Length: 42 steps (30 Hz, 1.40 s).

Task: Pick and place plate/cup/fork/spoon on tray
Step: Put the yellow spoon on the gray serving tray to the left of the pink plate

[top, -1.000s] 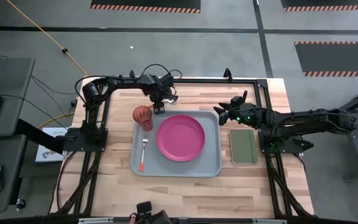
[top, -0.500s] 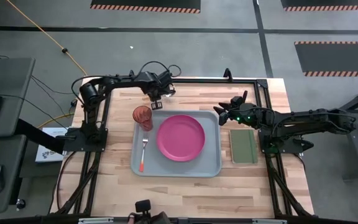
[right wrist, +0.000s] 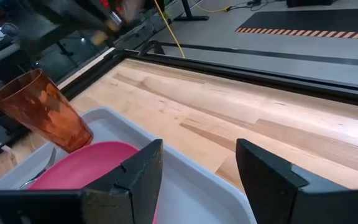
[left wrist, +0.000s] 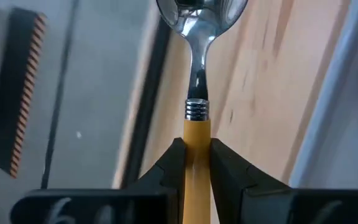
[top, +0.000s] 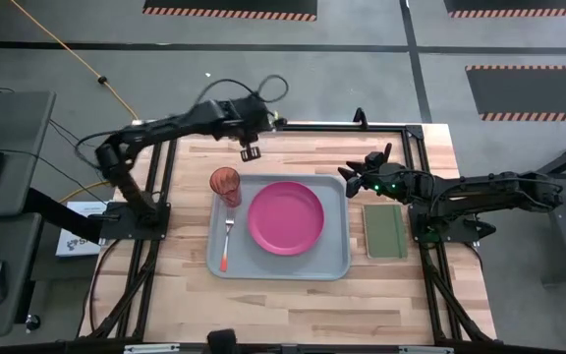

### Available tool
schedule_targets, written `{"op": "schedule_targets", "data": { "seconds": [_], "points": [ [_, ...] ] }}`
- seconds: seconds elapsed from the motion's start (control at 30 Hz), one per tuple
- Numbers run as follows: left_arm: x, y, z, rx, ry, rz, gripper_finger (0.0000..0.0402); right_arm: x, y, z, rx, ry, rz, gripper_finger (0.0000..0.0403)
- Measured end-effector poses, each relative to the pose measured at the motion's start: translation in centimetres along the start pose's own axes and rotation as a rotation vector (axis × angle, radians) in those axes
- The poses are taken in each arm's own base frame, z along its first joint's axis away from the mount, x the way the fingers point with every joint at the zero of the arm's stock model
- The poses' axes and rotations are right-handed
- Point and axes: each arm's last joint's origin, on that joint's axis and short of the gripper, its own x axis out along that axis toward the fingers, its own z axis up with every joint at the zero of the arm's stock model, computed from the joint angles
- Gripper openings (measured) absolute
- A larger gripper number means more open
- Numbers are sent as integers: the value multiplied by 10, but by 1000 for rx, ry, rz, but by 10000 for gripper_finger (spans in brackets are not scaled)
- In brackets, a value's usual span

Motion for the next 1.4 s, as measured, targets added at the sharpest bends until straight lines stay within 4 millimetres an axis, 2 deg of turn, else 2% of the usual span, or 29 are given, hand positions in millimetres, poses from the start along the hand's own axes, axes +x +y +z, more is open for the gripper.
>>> {"op": "schedule_targets", "data": {
  "seconds": [0.13,0.27,0.4,0.53,0.63,0.8,0.97,1.03,1.23,1.4],
  "points": [
    [-62,4,-1,-138,-180,11,39,0,0,0,1,-6,-8,195],
    [-115,-7,-14,-274,-329,-163,39,0,0,1,3,-10,-6,195],
    [-156,-35,-29,-307,-371,-328,39,0,0,1,3,-10,-5,195],
    [-183,-75,-45,-315,-398,-411,39,0,0,1,3,-10,-6,195],
    [-185,-113,-63,-336,-385,-432,40,0,0,1,3,-11,-6,195],
    [-159,-180,-97,-456,-343,-467,43,0,0,1,2,-17,-2,195],
    [-136,-238,-120,-613,-342,-650,45,0,2,4,5,-39,6,195],
    [-131,-250,-127,-666,-340,-674,46,0,2,5,8,-53,11,195],
    [-127,-273,-146,-855,-434,-587,46,0,4,6,12,-60,29,195],
    [-120,-284,-164,-1001,-493,-517,46,0,4,6,3,-51,43,195]
  ]
}}
